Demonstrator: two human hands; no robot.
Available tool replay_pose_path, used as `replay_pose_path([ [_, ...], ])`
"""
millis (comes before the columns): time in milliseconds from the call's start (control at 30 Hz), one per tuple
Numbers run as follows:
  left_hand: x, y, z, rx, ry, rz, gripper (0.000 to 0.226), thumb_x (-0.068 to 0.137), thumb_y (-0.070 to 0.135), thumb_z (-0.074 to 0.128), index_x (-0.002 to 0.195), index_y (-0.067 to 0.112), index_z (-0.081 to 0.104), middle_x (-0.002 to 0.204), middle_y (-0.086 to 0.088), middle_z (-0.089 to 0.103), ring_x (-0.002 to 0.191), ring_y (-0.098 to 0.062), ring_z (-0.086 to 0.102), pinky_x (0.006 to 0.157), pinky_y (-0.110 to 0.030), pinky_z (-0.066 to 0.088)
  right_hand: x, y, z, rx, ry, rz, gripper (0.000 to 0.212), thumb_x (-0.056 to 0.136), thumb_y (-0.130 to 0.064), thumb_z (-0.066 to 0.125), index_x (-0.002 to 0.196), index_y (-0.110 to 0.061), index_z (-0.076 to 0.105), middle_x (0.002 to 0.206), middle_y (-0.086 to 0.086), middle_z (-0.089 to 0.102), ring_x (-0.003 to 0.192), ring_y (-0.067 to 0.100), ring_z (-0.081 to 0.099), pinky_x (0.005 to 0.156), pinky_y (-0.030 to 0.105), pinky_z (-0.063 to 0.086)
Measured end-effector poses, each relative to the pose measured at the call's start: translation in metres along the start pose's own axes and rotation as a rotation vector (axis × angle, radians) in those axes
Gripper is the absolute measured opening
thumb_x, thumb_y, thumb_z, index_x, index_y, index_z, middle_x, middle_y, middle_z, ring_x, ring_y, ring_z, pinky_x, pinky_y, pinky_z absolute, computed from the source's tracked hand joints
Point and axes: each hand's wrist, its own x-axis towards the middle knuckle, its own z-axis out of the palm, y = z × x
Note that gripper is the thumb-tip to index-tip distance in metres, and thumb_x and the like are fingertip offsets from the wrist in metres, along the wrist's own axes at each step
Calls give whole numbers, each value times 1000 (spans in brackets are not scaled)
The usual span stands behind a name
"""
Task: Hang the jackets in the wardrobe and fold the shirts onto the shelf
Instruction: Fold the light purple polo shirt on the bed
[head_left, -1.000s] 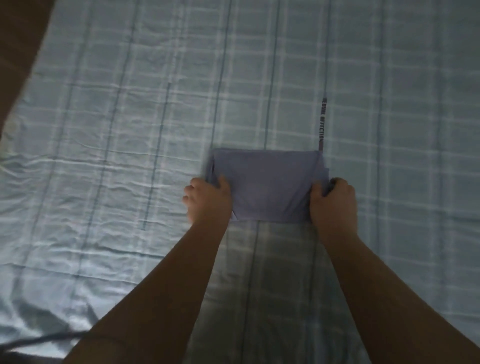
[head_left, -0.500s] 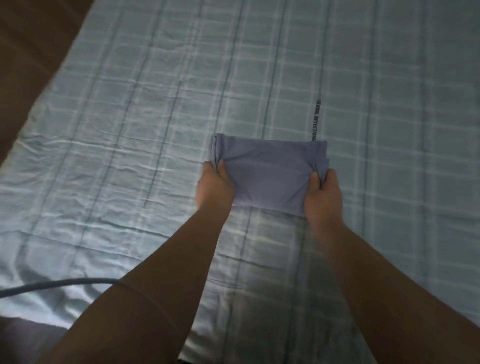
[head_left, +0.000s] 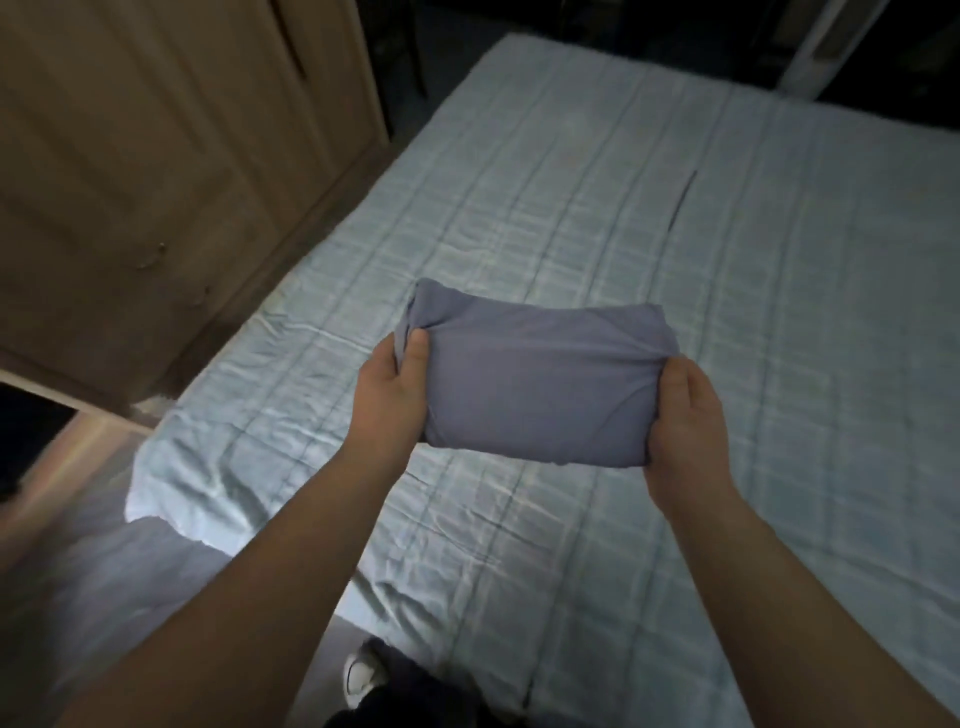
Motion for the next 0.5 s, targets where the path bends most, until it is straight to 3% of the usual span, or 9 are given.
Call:
replay_pose_path([
  [67,-13,30,-38,-92,32,39,32,102,42,47,117,19,64,101,8,70,87,-1,67,55,-9,47,-18,-38,23,118,-56,-13,28,102,-35,47,83,-23,64,90,-8,69,89,11,61,86,34,50],
  [133,-23,53,-86,-150,58,101,29,103,38,48,119,19,64,102,7,71,88,1,68,58,-11,48,-40,-71,54,173,-126,-40,27,104,-28,48,82,-21,61,86,-9,68,86,9,60,81,30,50],
  [233,-35,70,-171,-174,91,189,31,103,38,47,125,22,62,108,6,70,95,-4,67,60,-12,49,-79,-106,113,125,-255,-121,22,101,-30,51,83,-24,63,88,-10,66,88,10,59,81,30,48],
  [333,-47,70,-269,-232,183,236,26,104,37,47,124,29,61,111,13,69,98,3,65,68,-11,50,-132,-135,190,67,-347,-241,27,105,-21,46,79,-22,54,74,-22,60,74,-2,53,69,17,43],
  [433,-60,55,-366,-378,206,176,28,102,40,50,128,36,59,122,9,69,112,-11,66,81,-32,56,-189,-151,267,74,-467,-295,27,105,-20,46,78,-19,48,72,-20,52,71,-1,47,66,19,40],
  [500,-74,44,-439,-479,249,146,34,101,39,53,134,35,56,130,6,66,120,-17,62,93,-45,52,-230,-153,323,109,-576,-269,25,104,-25,48,81,-19,55,80,-13,57,77,3,52,73,26,41],
])
